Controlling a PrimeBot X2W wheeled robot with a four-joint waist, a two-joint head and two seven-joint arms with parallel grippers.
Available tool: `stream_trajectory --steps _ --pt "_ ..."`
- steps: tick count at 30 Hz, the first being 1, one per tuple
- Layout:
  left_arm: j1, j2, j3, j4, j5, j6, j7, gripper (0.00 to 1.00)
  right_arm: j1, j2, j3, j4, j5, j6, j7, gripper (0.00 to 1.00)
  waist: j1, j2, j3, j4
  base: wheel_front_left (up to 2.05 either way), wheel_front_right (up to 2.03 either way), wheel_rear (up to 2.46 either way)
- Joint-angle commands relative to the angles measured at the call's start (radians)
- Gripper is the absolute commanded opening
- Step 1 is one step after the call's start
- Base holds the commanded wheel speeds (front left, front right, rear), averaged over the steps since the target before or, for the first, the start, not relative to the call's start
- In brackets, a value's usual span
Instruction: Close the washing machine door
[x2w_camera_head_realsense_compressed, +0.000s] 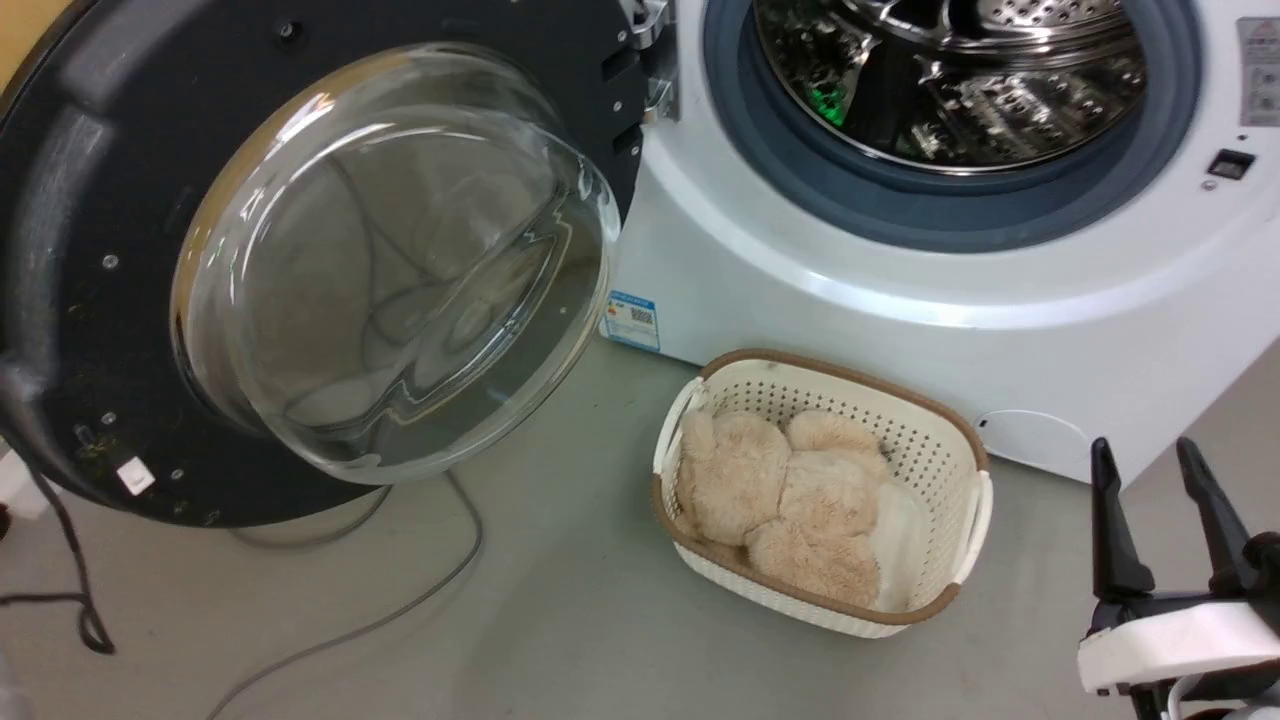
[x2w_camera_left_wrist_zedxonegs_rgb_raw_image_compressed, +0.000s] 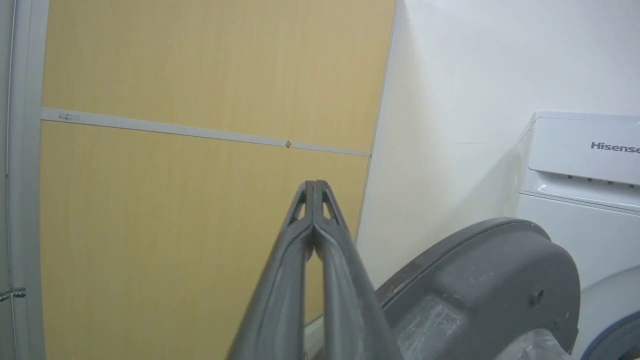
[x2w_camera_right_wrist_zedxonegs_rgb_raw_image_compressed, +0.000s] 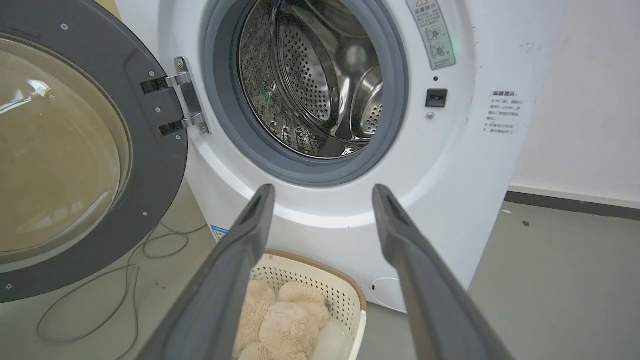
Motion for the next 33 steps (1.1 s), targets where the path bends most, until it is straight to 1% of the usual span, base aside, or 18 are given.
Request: stream_trajectory --steps 1,4,6,10,12,15,20,22,25,30,32,33 --pt "-0.045 0.024 0.021 0.042 -0.037 -0.01 0.014 0.0 -0.021 0.003 -0.009 0.002 0.011 0.001 -0.011 1.0 0.0 0.0 0.013 0.012 0.0 0.0 0.0" --pt "-0.098 0.049 0.051 0.136 -0.105 -0.015 0.056 0.0 -0.03 0.004 -0.014 0.003 0.009 0.001 -0.017 1.0 0.0 0.0 0.028 0.02 0.0 0.0 0.0" --pt "-0.128 0.076 0.066 0.198 -0.139 -0.018 0.088 0.0 -0.036 0.004 -0.017 0.003 0.007 0.001 -0.021 1.0 0.0 0.0 0.039 0.022 0.0 0.0 0.0" --pt "-0.171 0.139 0.06 0.3 -0.177 -0.028 0.15 0.0 -0.047 0.004 -0.028 0.002 0.002 0.001 -0.029 1.0 0.0 0.0 0.063 0.027 0.0 0.0 0.0" --pt "-0.195 0.157 0.05 0.348 -0.21 -0.033 0.203 0.0 -0.052 0.004 -0.035 0.001 -0.002 0.001 -0.034 1.0 0.0 0.0 0.075 0.032 0.0 0.0 0.0" --pt "-0.223 0.179 0.027 0.415 -0.266 -0.039 0.31 0.0 -0.058 0.004 -0.042 0.001 -0.004 0.001 -0.04 1.0 0.0 0.0 0.091 0.039 0.0 0.0 0.0" --pt "-0.248 0.219 0.023 0.502 -0.361 -0.046 0.458 0.0 -0.073 0.004 -0.049 0.002 -0.003 0.001 -0.05 1.0 0.0 0.0 0.115 0.046 0.0 0.0 0.0" --pt "-0.25 0.227 0.017 0.52 -0.4 -0.048 0.51 0.0 -0.076 0.004 -0.055 0.0 -0.004 0.001 -0.055 1.0 0.0 0.0 0.122 0.053 0.0 0.0 0.0" --pt "-0.247 0.222 -0.005 0.525 -0.471 -0.052 0.583 0.0 -0.076 0.004 -0.065 0.002 -0.007 0.001 -0.061 1.0 -0.0001 0.0 0.131 0.068 0.0 0.0 0.0" --pt "-0.202 0.232 -0.067 0.499 -0.578 -0.057 0.687 0.0 -0.089 0.005 -0.065 0.008 -0.001 0.001 -0.071 1.0 -0.0001 0.0 0.14 0.082 0.0 0.0 0.0" --pt "-0.182 0.23 -0.087 0.484 -0.642 -0.059 0.743 0.0 -0.093 0.005 -0.059 0.01 0.0 0.001 -0.075 1.0 -0.0001 0.0 0.142 0.084 0.0 0.0 0.0" --pt "-0.169 0.239 -0.099 0.472 -0.663 -0.06 0.762 0.0 -0.095 0.005 -0.058 0.011 0.0 0.001 -0.077 1.0 -0.0001 0.0 0.143 0.087 0.0 0.0 0.0"
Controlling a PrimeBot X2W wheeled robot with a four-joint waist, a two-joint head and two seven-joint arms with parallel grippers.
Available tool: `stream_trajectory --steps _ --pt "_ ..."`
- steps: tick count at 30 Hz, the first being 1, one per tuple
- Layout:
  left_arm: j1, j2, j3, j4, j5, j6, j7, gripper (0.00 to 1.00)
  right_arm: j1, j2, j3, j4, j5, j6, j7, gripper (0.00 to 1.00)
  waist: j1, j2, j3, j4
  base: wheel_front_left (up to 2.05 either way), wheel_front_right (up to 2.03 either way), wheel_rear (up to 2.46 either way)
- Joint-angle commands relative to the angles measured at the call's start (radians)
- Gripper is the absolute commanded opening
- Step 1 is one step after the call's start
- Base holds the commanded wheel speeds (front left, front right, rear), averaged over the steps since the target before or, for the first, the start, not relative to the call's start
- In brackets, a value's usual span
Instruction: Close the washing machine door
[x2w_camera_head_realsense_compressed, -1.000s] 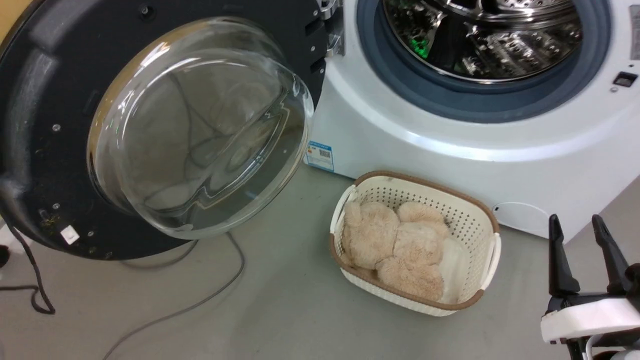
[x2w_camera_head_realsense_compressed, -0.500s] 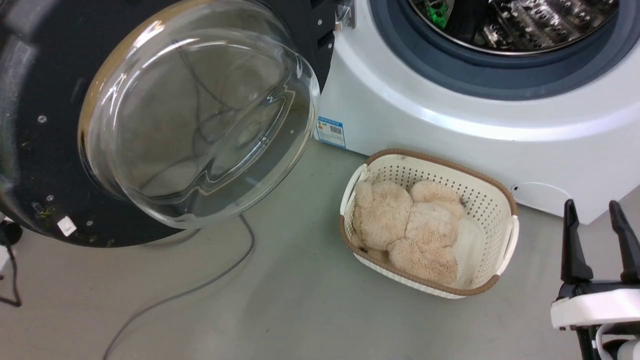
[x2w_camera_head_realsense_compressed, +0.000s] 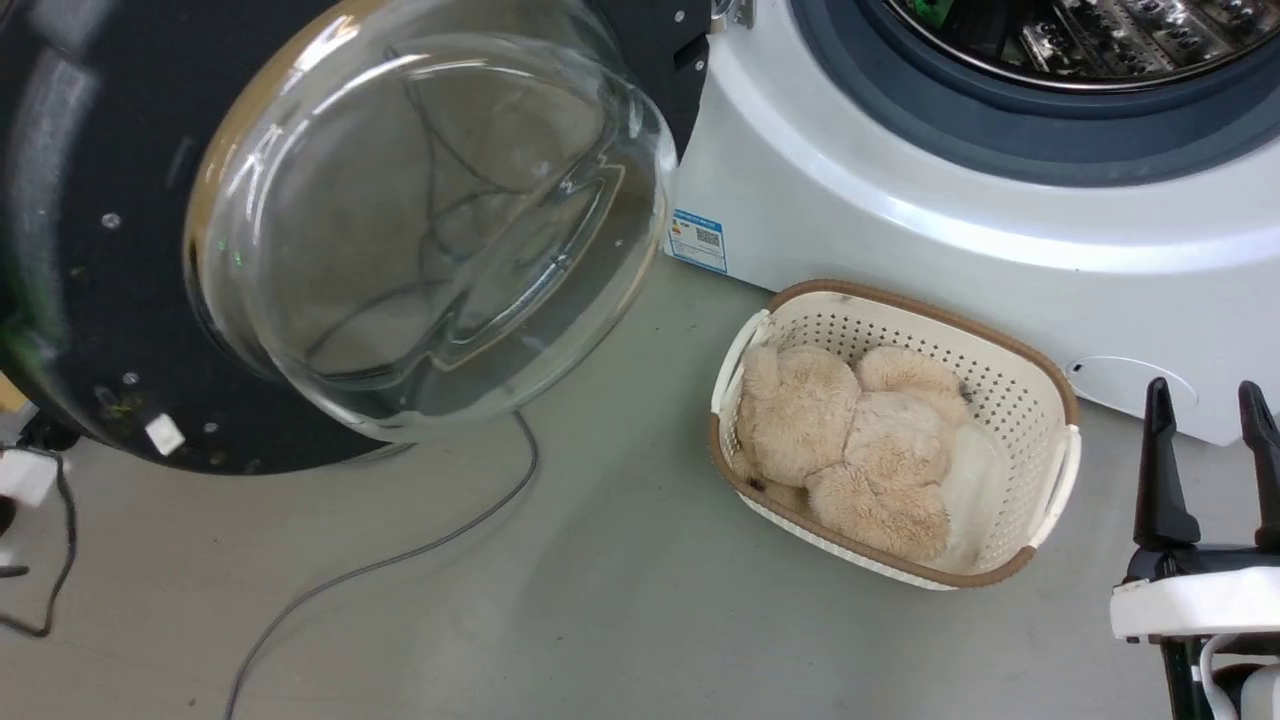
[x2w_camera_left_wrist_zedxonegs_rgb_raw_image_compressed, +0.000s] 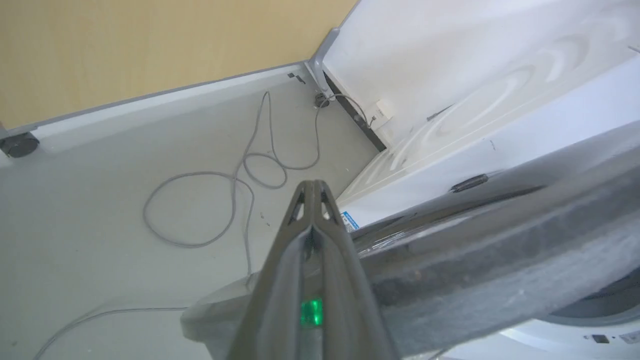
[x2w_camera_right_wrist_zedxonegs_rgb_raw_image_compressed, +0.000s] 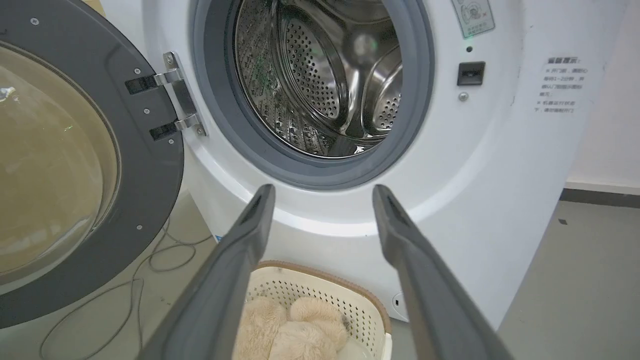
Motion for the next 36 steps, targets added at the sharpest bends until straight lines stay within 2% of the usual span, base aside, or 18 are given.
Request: stream_trajectory --steps 1,5,9,14,23,27,36 --pt "0.029 0.024 -0.019 -0.016 -0.049 -0.011 0.036 0.0 -0.015 0.003 -0.003 0.003 0.004 0.001 -0.011 1.0 -0.0001 0.0 0.002 0.006 0.0 0.0 0.0" --pt "0.077 0.032 -0.039 -0.067 -0.149 -0.013 0.074 0.0 -0.012 0.003 -0.01 0.002 0.004 0.001 -0.016 1.0 -0.0001 0.0 0.001 0.013 0.0 0.0 0.0" --pt "0.144 0.036 -0.091 -0.148 -0.2 -0.013 0.097 0.0 0.002 0.003 -0.028 0.001 -0.002 0.001 -0.016 1.0 -0.0001 0.0 -0.007 0.028 0.0 0.0 0.0" --pt "0.234 0.033 -0.2 -0.299 -0.274 -0.013 0.112 0.0 0.011 0.003 -0.029 0.001 -0.017 0.001 -0.016 1.0 -0.0001 0.0 -0.029 0.05 0.0 0.0 0.0" --pt "0.416 0.059 -0.302 -0.614 -0.373 -0.013 0.106 0.0 0.025 0.003 -0.021 -0.002 -0.008 0.001 -0.016 1.0 -0.0001 0.0 -0.068 0.019 0.0 0.0 0.0" --pt "0.46 0.052 -0.36 -0.732 -0.406 -0.013 0.099 0.0 0.042 0.003 -0.036 0.003 -0.001 0.001 -0.016 1.0 -0.0001 0.0 -0.08 0.013 0.0 0.0 0.0" --pt "0.443 0.004 -0.512 -0.859 -0.43 -0.013 0.089 0.0 0.033 0.003 -0.017 0.008 0.009 0.001 -0.016 1.0 -0.0001 0.0 -0.092 -0.042 0.0 0.0 0.0"
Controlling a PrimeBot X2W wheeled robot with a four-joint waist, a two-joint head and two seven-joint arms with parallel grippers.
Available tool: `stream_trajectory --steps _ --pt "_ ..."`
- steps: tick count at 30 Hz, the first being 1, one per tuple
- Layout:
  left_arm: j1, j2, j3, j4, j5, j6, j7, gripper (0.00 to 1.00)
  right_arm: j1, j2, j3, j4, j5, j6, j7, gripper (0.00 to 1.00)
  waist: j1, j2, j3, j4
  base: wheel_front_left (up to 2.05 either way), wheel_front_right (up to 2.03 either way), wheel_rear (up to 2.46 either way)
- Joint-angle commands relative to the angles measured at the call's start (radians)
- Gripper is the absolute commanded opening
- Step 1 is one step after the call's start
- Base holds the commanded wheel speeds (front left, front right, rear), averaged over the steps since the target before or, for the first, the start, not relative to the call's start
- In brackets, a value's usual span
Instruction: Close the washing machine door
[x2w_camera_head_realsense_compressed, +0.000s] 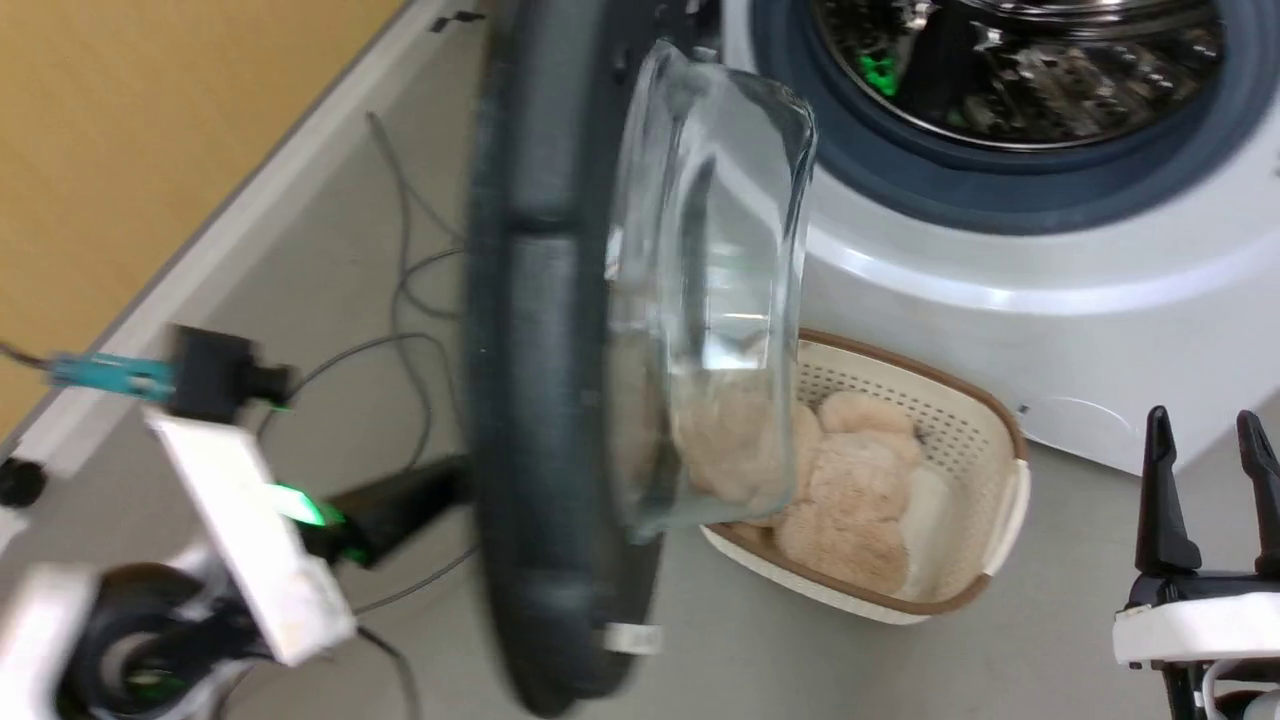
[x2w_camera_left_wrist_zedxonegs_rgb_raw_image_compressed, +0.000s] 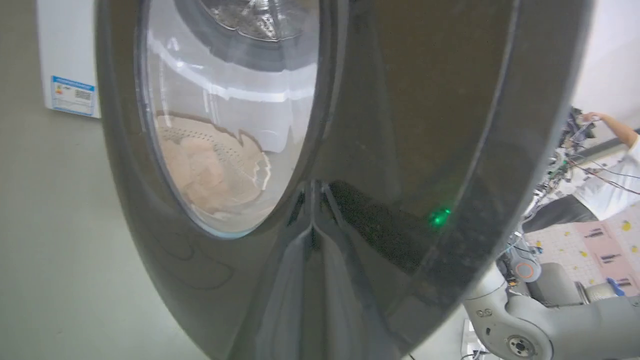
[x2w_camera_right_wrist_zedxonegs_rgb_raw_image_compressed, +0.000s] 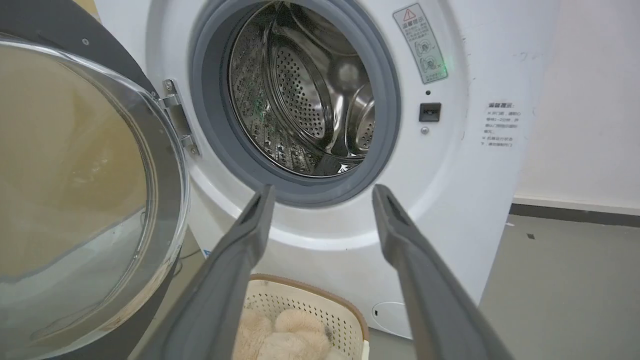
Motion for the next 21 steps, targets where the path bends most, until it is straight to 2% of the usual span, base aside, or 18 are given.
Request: stream_trajectory --steps 1,6,13,14,21 --pt "-0.012 -0.014 -0.012 -0.011 -0.003 -0.005 -0.004 0.0 -0.007 -0.001 0.002 -0.001 0.008 0.001 -0.005 1.0 -0.0001 0.0 0.0 -0.017 0.0 0.0 0.0" --pt "-0.061 -0.089 -0.125 -0.028 0.017 -0.005 -0.066 0.0 -0.026 -0.001 0.002 0.002 0.022 0.001 -0.005 1.0 -0.0001 0.0 0.01 -0.1 0.0 0.0 0.0" --pt "-0.113 -0.16 -0.213 0.048 0.028 -0.005 -0.188 0.0 -0.035 -0.001 -0.006 0.012 0.044 0.001 -0.005 1.0 -0.0001 0.0 0.014 -0.213 0.0 0.0 0.0" --pt "-0.126 -0.178 -0.241 0.069 0.025 -0.005 -0.222 0.0 -0.038 -0.001 -0.002 0.014 0.05 0.001 -0.005 1.0 -0.0001 0.0 0.02 -0.245 0.0 0.0 0.0" --pt "-0.171 -0.223 -0.316 0.132 0.03 -0.005 -0.336 0.0 -0.055 -0.001 -0.001 0.015 0.066 0.001 -0.005 1.0 -0.0001 0.0 0.039 -0.331 0.0 0.0 0.0"
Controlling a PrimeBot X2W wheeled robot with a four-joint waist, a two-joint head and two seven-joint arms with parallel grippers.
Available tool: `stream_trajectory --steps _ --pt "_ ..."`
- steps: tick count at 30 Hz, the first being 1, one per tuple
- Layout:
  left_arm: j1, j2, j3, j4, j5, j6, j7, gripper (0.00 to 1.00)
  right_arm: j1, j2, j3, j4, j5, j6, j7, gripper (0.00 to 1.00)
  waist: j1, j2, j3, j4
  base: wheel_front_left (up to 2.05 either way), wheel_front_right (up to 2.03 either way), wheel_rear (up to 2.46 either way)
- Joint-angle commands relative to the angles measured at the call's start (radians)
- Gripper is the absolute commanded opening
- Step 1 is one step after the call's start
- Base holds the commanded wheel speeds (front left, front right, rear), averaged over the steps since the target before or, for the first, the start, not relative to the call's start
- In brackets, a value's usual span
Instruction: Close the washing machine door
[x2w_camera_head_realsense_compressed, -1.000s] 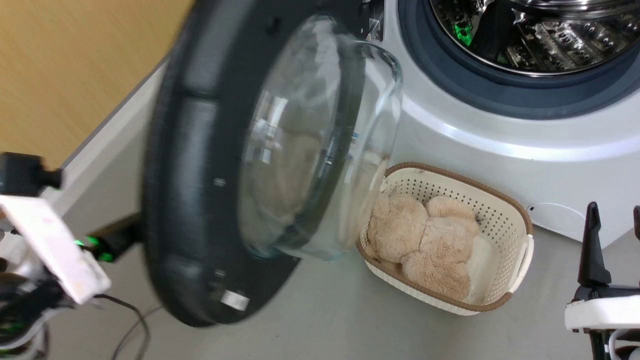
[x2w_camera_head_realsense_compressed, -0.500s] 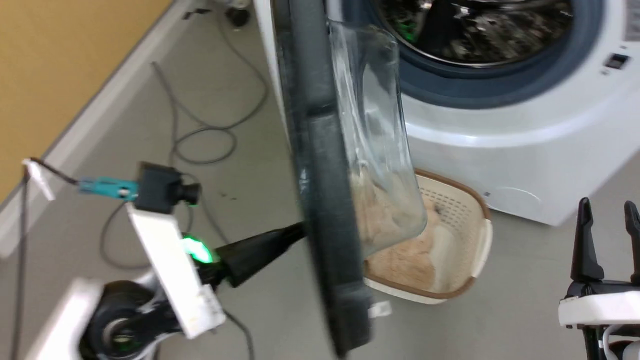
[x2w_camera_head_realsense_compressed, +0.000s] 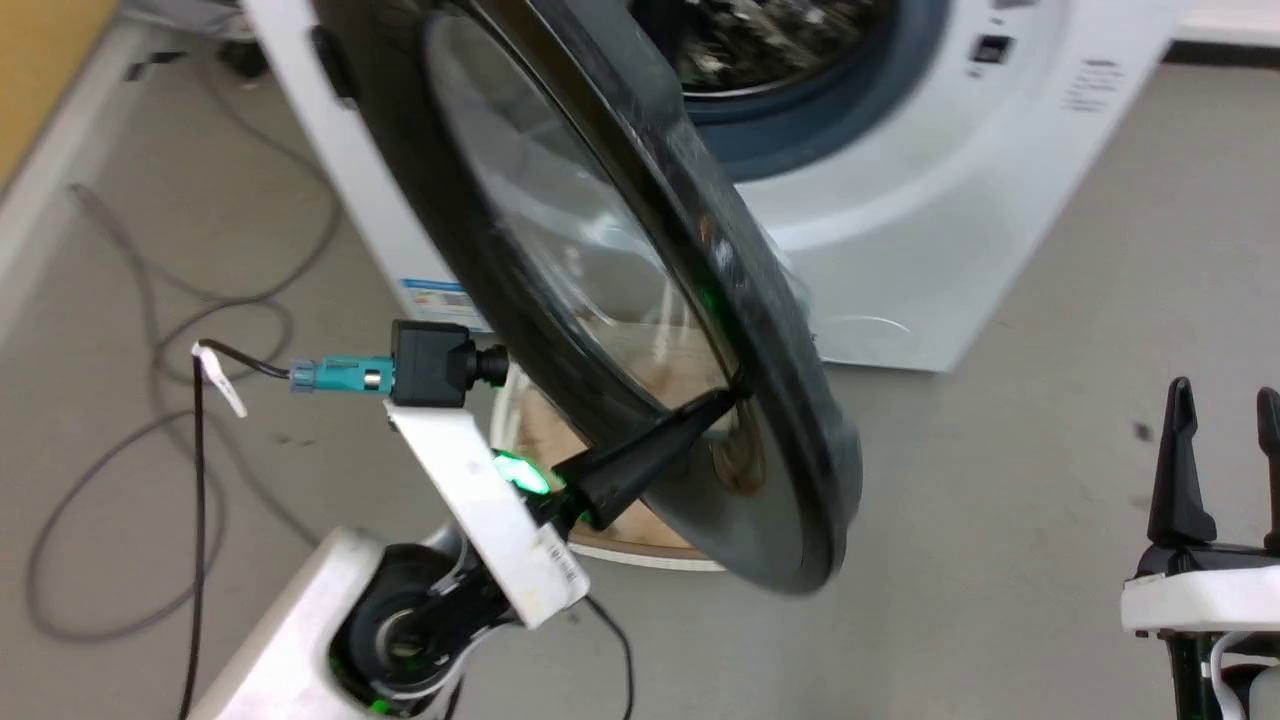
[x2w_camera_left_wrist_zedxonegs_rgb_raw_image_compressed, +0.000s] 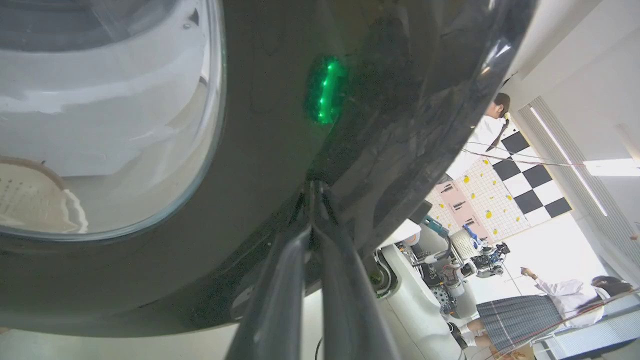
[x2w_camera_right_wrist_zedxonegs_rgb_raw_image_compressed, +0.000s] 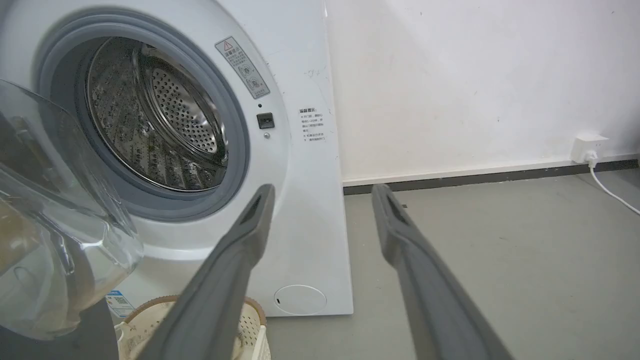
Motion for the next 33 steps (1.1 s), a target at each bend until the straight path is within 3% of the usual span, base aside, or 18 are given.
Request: stream_trajectory --steps 1,7,20,27,30,31,32,33 --pt "-0.019 -0.006 -0.007 0.007 0.006 -0.005 -0.015 0.0 -0.014 -0.001 0.001 0.002 0.006 0.001 -0.005 1.0 0.0 -0.0001 0.013 -0.038 0.0 0.0 0.0" --pt "-0.094 -0.023 -0.08 0.142 0.04 -0.005 -0.172 0.0 -0.027 -0.001 0.011 0.004 0.016 0.001 -0.005 1.0 0.0 -0.0001 0.029 -0.113 0.0 0.0 0.0" --pt "-0.208 -0.048 -0.192 0.31 -0.002 -0.005 -0.374 0.0 -0.039 -0.001 0.041 0.008 0.03 0.001 -0.005 1.0 0.0 -0.0001 0.033 -0.199 0.0 0.0 0.0" --pt "-0.212 -0.003 -0.259 0.327 -0.004 -0.005 -0.467 0.0 -0.014 -0.001 0.059 0.009 0.059 0.001 -0.005 1.0 0.0 -0.0001 -0.004 -0.205 0.0 0.0 0.0" --pt "-0.201 0.036 -0.287 0.354 0.057 -0.005 -0.552 0.0 0.007 -0.001 0.066 0.007 0.068 0.001 -0.005 1.0 0.0 -0.0001 -0.037 -0.197 0.0 0.0 0.0" --pt "-0.2 0.051 -0.296 0.378 0.099 -0.005 -0.587 0.33 0.014 -0.001 0.064 0.007 0.067 0.001 -0.005 1.0 0.0 -0.0001 -0.049 -0.192 0.0 0.0 0.0" --pt "-0.198 0.059 -0.295 0.411 0.138 -0.005 -0.615 0.84 0.021 -0.001 0.062 0.005 0.064 0.001 -0.005 1.0 0.0 -0.0001 -0.059 -0.187 0.0 0.0 0.0" --pt "-0.2 0.065 -0.289 0.444 0.192 -0.001 -0.635 1.0 0.027 -0.001 0.059 0.004 0.061 0.001 -0.005 1.0 0.0 -0.0001 -0.07 -0.182 0.0 0.0 0.0"
